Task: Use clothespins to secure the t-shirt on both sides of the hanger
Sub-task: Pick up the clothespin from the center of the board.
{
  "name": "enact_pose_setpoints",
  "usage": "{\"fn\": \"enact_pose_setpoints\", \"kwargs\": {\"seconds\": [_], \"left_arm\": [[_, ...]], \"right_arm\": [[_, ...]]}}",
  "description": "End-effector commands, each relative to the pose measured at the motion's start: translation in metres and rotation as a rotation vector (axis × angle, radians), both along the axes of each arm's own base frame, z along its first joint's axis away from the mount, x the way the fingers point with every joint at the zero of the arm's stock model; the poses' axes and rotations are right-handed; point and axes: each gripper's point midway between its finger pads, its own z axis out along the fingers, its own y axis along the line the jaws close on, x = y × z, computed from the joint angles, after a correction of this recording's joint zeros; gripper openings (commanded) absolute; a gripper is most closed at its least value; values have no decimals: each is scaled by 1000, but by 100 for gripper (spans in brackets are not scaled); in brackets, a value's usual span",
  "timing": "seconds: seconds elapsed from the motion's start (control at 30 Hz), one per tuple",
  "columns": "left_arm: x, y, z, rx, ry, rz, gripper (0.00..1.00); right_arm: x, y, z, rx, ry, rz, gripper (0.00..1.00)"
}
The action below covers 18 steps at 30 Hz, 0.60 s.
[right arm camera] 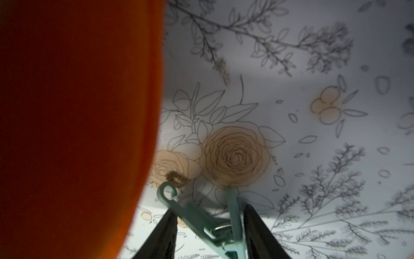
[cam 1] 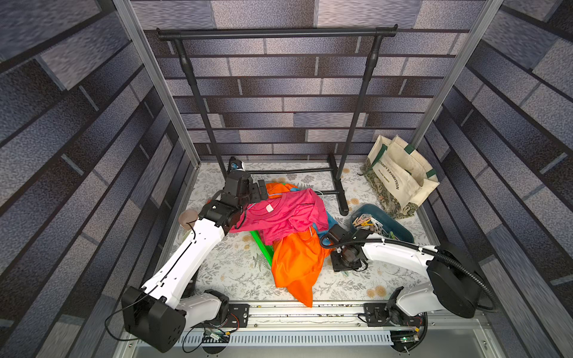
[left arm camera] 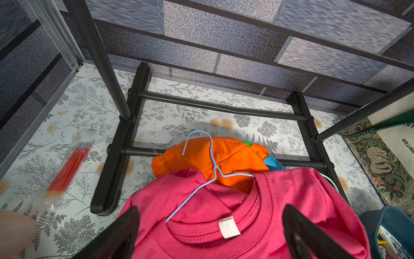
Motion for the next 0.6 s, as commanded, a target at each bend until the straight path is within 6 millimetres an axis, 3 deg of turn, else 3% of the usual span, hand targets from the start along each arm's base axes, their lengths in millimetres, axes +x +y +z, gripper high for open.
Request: {"fn": "enact_pose_setpoints", "kwargs": {"seconds": [0.0, 0.17, 0.27, 0.5, 0.57], "left_arm": [[0, -2, 4, -27, 6, -13, 100], [11, -11, -6, -18, 54, -47, 100], [20, -20, -12, -12, 84, -92, 92], [53, -37, -28, 21, 175, -125, 83], [63, -39, -37, 40, 221, -123, 72]], "right_arm": [[2, 3, -2, 8, 1, 16, 42], [-1, -8, -2, 10, 0, -21, 28], [2, -15, 6, 34, -22, -53, 24], [23, -8, 56, 193, -159, -80, 13], [28, -6, 73, 239, -206, -84, 11]]}}
